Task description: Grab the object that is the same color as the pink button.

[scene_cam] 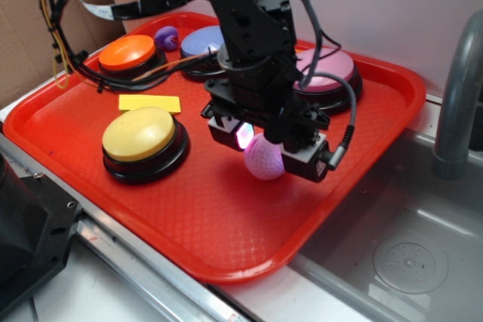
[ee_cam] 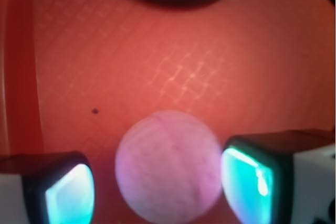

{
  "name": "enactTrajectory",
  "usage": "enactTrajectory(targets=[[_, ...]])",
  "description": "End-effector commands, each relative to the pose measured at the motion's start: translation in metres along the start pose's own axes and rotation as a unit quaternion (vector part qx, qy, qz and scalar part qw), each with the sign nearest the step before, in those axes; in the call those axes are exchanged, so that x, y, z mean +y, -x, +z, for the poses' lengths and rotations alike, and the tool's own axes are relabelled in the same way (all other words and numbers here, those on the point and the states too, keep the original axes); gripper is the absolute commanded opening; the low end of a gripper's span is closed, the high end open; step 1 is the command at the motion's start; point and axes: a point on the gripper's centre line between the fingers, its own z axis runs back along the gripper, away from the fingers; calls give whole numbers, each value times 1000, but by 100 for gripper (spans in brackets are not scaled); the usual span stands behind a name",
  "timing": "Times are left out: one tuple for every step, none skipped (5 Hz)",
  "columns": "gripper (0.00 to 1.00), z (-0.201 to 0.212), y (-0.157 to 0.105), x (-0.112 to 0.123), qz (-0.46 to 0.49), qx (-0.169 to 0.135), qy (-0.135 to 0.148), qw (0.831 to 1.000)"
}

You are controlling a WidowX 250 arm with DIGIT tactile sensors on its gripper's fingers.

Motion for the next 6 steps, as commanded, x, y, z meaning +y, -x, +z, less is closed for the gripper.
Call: enactTrajectory(targets=[[39, -2, -12, -4, 12, -13, 12, 1000], [0, 0, -13, -1, 18, -14, 12, 1000], [0, 7, -22, 9, 27, -16, 9, 999], [0, 26, -33, 25, 32, -18, 0, 999], [0, 58, -47, 48, 49, -31, -4, 998], [0, 89, -59, 79, 92, -54, -12, 994]])
